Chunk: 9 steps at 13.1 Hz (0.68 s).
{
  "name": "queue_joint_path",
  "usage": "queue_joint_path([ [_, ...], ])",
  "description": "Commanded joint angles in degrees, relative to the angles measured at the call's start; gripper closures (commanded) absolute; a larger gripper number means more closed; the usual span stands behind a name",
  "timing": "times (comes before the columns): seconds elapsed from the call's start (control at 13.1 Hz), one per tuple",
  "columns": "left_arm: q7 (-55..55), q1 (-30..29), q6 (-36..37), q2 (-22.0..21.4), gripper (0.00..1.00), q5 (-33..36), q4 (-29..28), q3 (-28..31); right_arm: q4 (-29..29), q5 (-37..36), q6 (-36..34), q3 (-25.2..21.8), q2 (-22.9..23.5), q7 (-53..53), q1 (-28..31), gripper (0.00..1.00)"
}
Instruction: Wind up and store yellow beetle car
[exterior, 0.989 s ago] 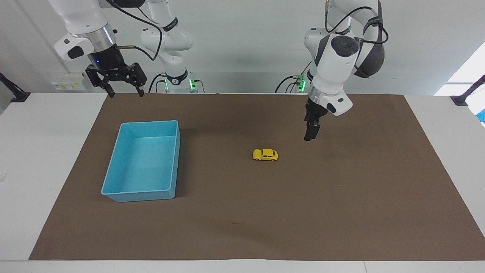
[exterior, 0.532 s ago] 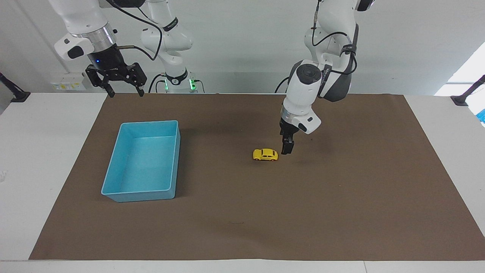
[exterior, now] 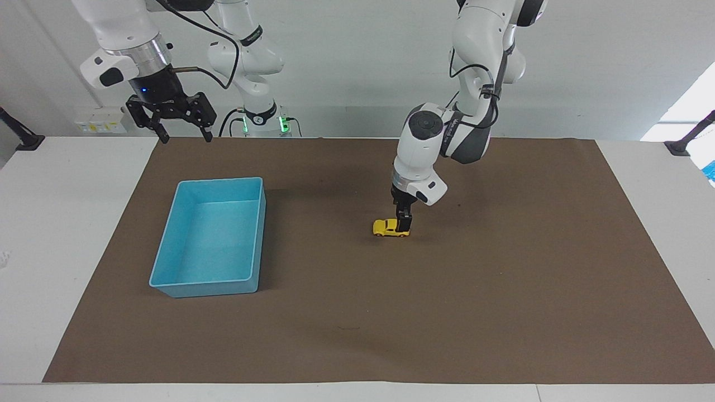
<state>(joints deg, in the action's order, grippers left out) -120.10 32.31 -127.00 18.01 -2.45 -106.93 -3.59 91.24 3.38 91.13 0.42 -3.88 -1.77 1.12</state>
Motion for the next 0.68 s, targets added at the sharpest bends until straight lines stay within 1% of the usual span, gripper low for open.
queue_joint_path([
  [0.0,-1.5,1.7,-2.5,2.2,0.0,0.3,-0.2,1.1,0.0,1.0,-0.2,0.2,-0.4,-0.2,0.7,0.0],
  [0.15,-1.5,1.6,-2.7,2.2,0.0,0.3,-0.3,1.1,0.0,1.0,-0.2,0.1,-0.4,-0.2,0.7,0.0],
  [0.23,-1.6,1.6,-2.8,2.3,0.03,0.3,-0.4,1.1,0.0,1.0,-0.2,0.1,-0.4,-0.2,0.7,0.0],
  [0.3,-1.9,1.6,-2.9,2.5,0.16,0.3,-0.6,1.1,0.0,0.9,-0.2,0.1,-0.4,-0.2,0.7,0.0],
  [0.46,-2.2,1.4,-3.4,2.6,0.46,0.3,-1.1,1.1,0.0,1.0,-0.2,0.1,-0.4,-0.2,0.7,0.0],
  [0.53,-2.2,1.4,-4.1,2.5,0.56,0.3,-1.7,1.1,0.0,0.9,-0.2,0.1,-0.4,-0.2,0.7,0.0],
  [0.61,-2.1,1.6,-4.7,2.3,0.61,0.3,-2.4,1.1,0.0,0.9,-0.2,0.1,-0.4,-0.2,0.8,0.0],
])
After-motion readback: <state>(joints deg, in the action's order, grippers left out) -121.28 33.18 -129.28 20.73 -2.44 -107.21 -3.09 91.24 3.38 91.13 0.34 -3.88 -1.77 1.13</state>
